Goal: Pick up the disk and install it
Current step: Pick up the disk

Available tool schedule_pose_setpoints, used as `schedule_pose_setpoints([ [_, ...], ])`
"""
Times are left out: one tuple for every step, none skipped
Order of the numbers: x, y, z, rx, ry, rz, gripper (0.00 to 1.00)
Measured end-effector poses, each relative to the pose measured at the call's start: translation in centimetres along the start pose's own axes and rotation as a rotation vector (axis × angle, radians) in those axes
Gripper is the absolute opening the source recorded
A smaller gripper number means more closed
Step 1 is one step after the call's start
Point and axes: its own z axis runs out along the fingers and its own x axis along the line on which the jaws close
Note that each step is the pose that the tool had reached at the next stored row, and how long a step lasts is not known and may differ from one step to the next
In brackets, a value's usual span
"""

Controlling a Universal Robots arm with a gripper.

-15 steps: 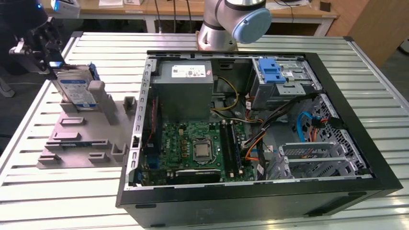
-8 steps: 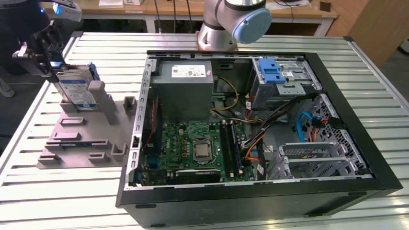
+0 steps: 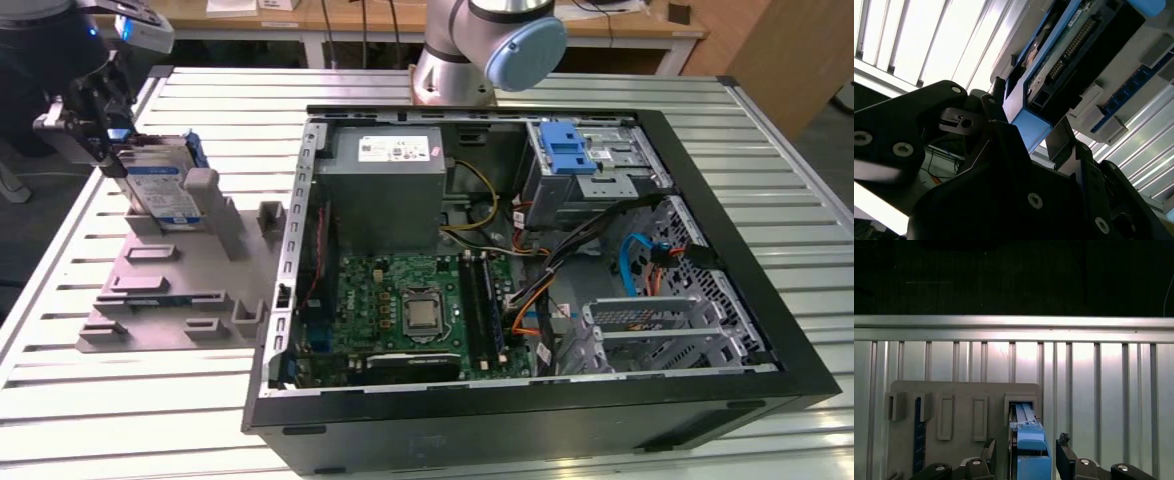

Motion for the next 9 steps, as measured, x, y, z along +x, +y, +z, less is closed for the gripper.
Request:
schedule_pose_setpoints([
  [0.00, 0.00, 0.00, -0.0002, 0.0000, 0.000, 0.59],
  [0.00, 0.00, 0.00, -0.0002, 0.0001, 0.000, 0.57],
  [0.00, 0.00, 0.01, -0.0001, 0.0001, 0.000, 0.51],
  [0.00, 0.00, 0.02, 0.0000, 0.0000, -0.001, 0.45],
  [0.00, 0.00, 0.02, 0.0000, 0.0000, -0.001, 0.39],
  [0.00, 0.00, 0.02, 0.0000, 0.0000, -0.001, 0.36],
  [0.00, 0.00, 0.02, 0.0000, 0.0000, -0.001, 0.36],
  [0.00, 0.00, 0.02, 0.0000, 0.0000, -0.001, 0.36],
  [0.00, 0.00, 0.02, 0.0000, 0.0000, -0.001, 0.36],
])
